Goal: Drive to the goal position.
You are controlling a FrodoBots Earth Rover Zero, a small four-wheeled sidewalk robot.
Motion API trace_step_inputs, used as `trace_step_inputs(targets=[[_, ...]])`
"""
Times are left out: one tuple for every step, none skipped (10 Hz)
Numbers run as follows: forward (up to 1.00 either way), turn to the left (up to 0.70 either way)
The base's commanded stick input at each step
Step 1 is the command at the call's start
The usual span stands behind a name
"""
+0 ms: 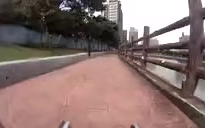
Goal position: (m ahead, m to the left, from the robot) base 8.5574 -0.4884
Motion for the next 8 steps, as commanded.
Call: trace_step_inputs(targets=[[1.00, 0.00], [1.00, 0.00], [1.00, 0.00], [1.00, 0.00], [1.00, 0.00], [1.00, 0.00], [1.00, 0.00], [1.00, 0.00]])
